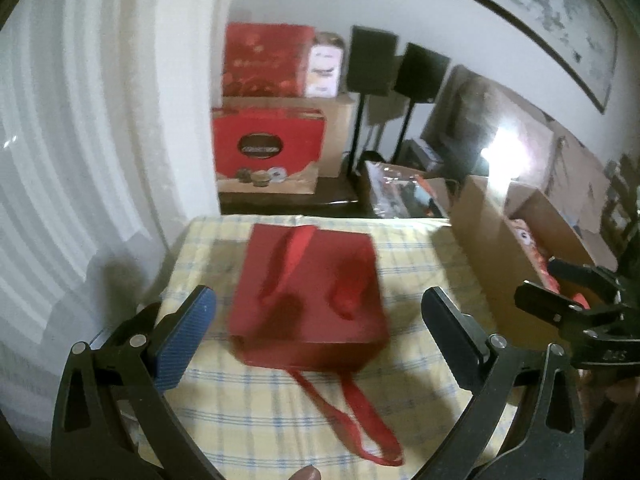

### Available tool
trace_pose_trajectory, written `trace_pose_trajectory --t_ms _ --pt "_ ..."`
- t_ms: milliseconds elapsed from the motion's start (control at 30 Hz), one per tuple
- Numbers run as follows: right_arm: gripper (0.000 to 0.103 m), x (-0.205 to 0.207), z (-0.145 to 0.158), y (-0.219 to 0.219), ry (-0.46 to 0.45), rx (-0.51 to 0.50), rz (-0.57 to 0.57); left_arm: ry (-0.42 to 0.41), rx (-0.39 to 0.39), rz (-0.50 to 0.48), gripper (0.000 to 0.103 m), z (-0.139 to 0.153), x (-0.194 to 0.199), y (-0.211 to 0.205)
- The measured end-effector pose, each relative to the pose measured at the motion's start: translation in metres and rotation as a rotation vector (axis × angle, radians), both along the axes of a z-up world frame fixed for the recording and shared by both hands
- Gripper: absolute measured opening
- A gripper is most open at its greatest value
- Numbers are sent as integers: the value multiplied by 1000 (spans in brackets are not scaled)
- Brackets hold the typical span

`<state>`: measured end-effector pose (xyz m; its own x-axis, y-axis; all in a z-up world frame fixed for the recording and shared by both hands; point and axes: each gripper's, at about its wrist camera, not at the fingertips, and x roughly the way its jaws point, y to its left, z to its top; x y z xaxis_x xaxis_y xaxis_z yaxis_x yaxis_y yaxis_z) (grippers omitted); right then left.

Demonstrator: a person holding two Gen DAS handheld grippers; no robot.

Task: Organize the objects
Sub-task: 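Move both grippers back over the red gift box with ribbon handles, then grasp the red gift box by its sides with the right gripper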

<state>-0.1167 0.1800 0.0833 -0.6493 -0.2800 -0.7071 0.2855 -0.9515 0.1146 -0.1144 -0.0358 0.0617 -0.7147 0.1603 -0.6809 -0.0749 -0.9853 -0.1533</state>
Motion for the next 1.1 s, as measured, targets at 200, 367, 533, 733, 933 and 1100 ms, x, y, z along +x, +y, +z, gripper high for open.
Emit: trace_pose_trajectory --t_ms 200,367,533,733,933,1100 --pt "102 -12 -14 -25 -8 -43 54 -44 56 55 102 -19 -19 -35" --pt "97 -23 -31 -48 -41 -69 95 -93 148 54 102 -40 -35 -54" --pt "77 -35 -49 -60 -108 -125 116 -130 211 43 94 -58 -43 -60" --pt "63 -41 -65 -69 -167 -184 146 -166 257 20 77 -71 -52 -54" --pt "59 -45 -69 -74 -203 -239 176 -184 274 5 67 -76 -55 -46" --pt "53 -47 -72 -81 -248 -278 223 -187 261 12 68 -75 -54 -42"
